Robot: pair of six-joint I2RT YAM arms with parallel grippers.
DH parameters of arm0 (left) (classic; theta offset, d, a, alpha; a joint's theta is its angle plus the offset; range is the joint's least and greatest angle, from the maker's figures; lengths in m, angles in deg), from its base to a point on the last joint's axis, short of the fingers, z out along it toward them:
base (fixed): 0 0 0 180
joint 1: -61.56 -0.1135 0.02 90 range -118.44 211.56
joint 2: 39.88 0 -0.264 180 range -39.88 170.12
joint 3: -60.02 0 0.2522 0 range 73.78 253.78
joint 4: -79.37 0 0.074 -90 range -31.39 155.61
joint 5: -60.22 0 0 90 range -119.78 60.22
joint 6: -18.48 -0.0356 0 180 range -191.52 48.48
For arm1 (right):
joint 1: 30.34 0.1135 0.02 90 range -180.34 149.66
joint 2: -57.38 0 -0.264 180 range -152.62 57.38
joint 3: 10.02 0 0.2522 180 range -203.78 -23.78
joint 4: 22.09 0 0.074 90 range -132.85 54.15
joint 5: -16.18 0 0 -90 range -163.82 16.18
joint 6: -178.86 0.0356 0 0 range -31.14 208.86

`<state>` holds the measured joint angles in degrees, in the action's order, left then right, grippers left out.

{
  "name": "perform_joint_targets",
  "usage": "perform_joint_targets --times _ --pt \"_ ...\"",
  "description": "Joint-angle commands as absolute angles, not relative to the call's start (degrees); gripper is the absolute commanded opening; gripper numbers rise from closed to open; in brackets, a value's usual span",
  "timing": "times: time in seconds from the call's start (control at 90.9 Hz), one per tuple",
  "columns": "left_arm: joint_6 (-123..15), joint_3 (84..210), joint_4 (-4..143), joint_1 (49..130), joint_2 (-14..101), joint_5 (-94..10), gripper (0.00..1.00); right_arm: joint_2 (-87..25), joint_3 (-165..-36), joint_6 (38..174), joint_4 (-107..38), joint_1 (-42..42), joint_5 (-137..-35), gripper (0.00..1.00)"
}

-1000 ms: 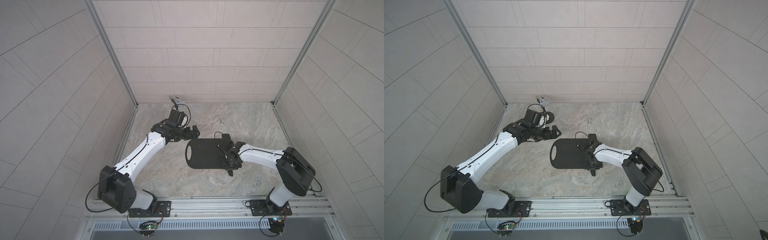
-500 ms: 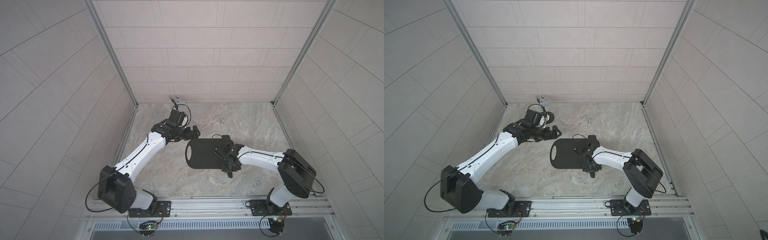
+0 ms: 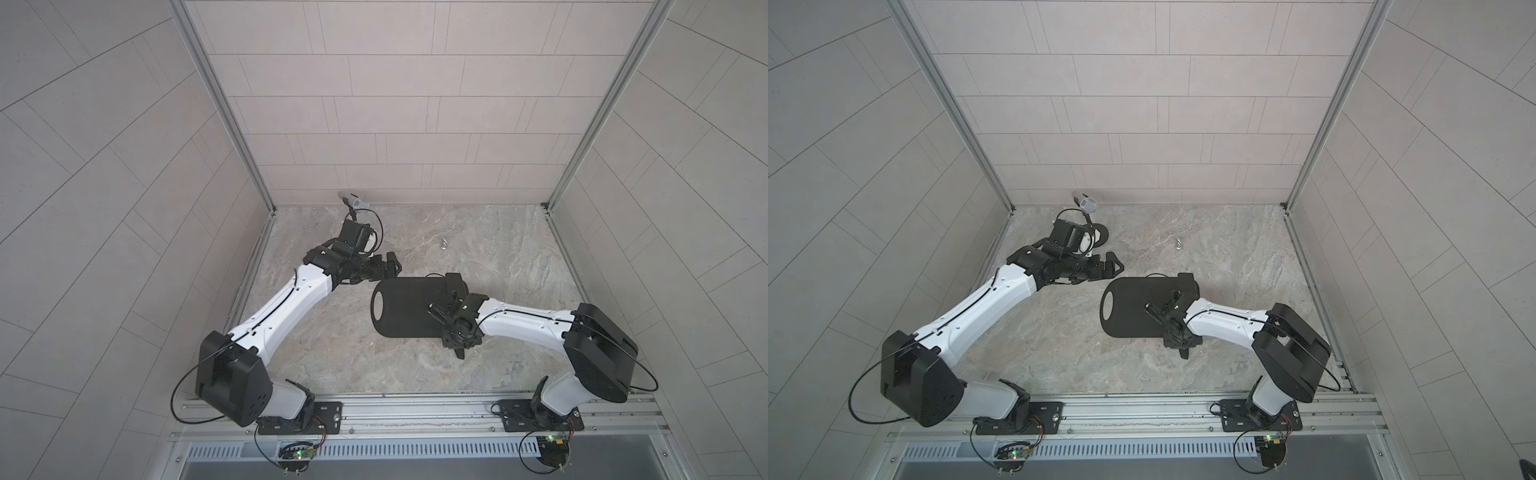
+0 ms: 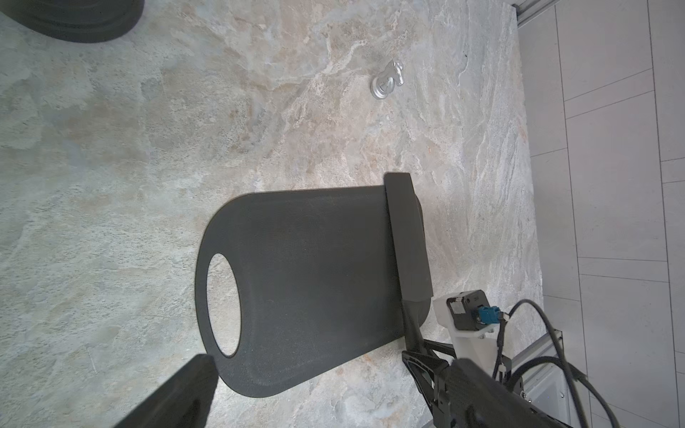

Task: Align the knife with the edge of the cutting board
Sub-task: Adjust the knife at the edge of the cutting board.

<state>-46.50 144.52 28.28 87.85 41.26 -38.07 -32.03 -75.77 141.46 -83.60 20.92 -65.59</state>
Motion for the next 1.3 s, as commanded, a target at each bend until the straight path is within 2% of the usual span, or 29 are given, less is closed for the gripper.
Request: perform_joint_targets --times 0.0,0.583,0.914,1.288 --pt "-46.87 143.79 28.43 88.13 41.32 -37.87 1.00 -29.94 -74.65 143.73 -83.55 21.54 -63.94 0.13" --pt "-46.76 143.70 28.50 88.55 40.80 -37.12 1.00 -29.04 -72.55 146.80 -82.12 23.86 -64.41 0.17" --pt "-46.82 143.66 28.49 88.64 40.71 -37.05 1.00 -30.05 -72.99 146.82 -81.82 23.57 -64.54 0.24" --pt "-46.91 143.66 28.47 88.64 40.64 -36.89 1.00 -30.11 -72.53 145.81 -81.65 23.07 -65.26 0.38"
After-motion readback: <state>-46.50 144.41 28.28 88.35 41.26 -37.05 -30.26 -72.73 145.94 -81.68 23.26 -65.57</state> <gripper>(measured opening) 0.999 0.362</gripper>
